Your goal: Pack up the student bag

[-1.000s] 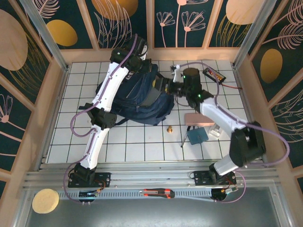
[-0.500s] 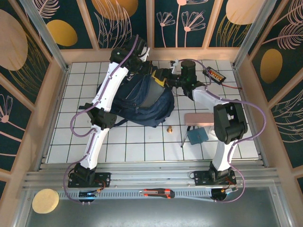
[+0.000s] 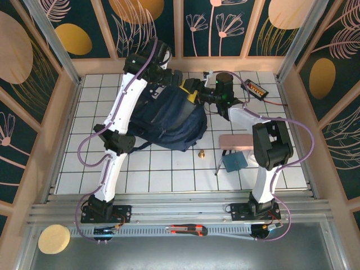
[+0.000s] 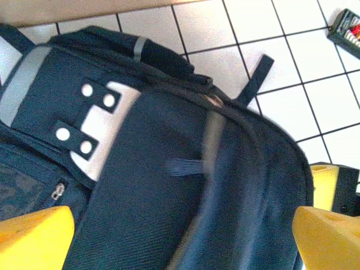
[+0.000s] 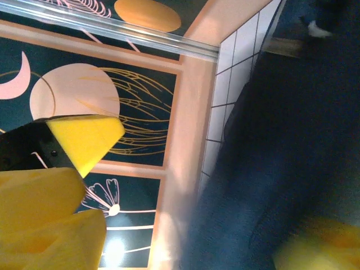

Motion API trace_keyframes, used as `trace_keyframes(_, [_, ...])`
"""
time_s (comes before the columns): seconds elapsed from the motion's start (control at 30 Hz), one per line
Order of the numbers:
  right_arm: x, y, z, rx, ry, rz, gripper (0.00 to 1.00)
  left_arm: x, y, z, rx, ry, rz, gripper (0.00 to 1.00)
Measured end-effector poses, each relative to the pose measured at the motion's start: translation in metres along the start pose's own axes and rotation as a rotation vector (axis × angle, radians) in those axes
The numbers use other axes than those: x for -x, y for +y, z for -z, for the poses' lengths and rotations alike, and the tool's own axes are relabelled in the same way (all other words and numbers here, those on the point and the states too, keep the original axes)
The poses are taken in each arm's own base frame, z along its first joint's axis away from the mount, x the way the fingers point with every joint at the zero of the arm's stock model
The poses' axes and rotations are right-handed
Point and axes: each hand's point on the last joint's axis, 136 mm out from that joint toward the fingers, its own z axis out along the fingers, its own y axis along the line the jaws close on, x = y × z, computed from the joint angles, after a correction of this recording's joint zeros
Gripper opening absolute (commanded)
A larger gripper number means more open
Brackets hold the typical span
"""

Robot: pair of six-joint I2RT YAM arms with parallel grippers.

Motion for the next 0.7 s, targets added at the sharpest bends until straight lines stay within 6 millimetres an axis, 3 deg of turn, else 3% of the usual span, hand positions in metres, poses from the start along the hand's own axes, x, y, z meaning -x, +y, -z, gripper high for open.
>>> trace_keyframes(0.2, [-0.002, -0.001, -0.002, -0.002, 0.008, -0.003, 0.75, 0.009, -0.002, 0.027, 0.030, -0.063, 0.015, 0.99])
trace_keyframes(0.3, [-0.004, -0.004, -0.002, -0.011, 0.016, -0.011, 0.70, 0.012, -0.008, 0.039, 0.007, -0.083, 0.004, 0.99])
trace_keyframes(0.33, [-0.004, -0.006, -0.002, -0.017, 0.021, -0.014, 0.65, 0.011, -0.011, 0.040, -0.004, -0.083, -0.004, 0.99])
trace_keyframes(0.4, [-0.003, -0.009, -0.005, -0.022, 0.030, -0.020, 0.42, 0.007, -0.022, 0.040, -0.028, -0.072, -0.027, 0.99])
trace_keyframes(0.47, [-0.001, -0.012, -0.010, -0.023, 0.045, -0.022, 0.00, 0.000, -0.039, 0.037, -0.054, -0.058, -0.058, 0.96])
trace_keyframes(0.6, [0.005, -0.018, -0.017, -0.025, 0.052, -0.046, 0.00, -0.021, -0.073, 0.030, -0.081, -0.014, -0.132, 0.93])
trace_keyframes(0.7, [0.010, -0.015, -0.017, -0.025, 0.041, -0.061, 0.00, -0.043, -0.080, 0.013, -0.032, 0.046, -0.173, 0.92])
